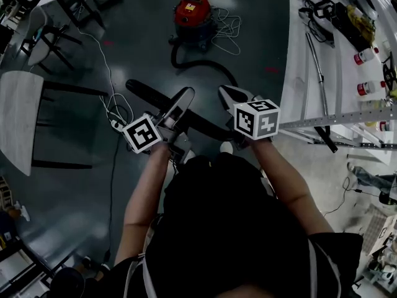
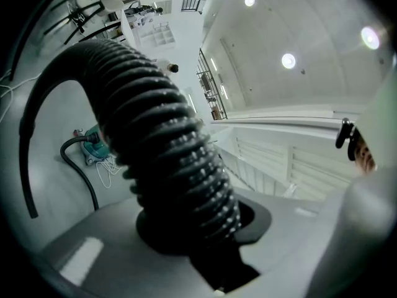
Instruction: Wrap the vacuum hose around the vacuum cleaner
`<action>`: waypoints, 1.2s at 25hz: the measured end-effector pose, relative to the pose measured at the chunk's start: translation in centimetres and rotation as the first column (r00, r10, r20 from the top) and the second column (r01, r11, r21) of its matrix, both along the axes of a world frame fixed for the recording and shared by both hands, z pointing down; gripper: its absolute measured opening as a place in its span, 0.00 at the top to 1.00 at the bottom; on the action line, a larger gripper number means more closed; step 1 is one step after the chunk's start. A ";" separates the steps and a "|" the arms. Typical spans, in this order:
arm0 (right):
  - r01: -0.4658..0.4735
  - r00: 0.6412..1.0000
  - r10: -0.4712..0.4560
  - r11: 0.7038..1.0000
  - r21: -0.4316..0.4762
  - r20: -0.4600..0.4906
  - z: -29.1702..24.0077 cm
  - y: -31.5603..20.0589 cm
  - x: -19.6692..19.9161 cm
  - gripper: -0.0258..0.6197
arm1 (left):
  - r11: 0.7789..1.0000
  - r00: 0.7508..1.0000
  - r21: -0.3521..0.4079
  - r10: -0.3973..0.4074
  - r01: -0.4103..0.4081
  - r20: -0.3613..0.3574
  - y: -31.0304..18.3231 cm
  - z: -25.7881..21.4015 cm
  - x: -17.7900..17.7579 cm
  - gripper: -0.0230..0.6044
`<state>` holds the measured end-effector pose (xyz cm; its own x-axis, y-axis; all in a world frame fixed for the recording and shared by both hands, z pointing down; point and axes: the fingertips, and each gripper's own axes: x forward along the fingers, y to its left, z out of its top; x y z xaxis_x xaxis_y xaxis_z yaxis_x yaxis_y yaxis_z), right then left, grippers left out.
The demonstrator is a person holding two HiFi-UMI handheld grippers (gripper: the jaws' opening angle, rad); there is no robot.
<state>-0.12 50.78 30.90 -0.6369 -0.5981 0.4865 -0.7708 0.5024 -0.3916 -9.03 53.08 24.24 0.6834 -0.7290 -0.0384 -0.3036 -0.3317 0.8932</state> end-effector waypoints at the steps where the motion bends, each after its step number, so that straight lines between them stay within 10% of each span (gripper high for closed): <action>1: 0.001 1.000 -0.001 1.000 -0.003 -0.004 0.1 0.0 0.0 0.96 | 1.000 1.000 -0.002 0.001 -0.001 -0.004 0.0 0.0 0.0 0.77; 30: 0.004 0.997 -0.004 1.000 -0.008 -0.073 0.9 2.3 -8.9 0.96 | 0.938 0.932 0.034 0.337 -0.344 0.133 1.6 -1.3 -6.2 0.77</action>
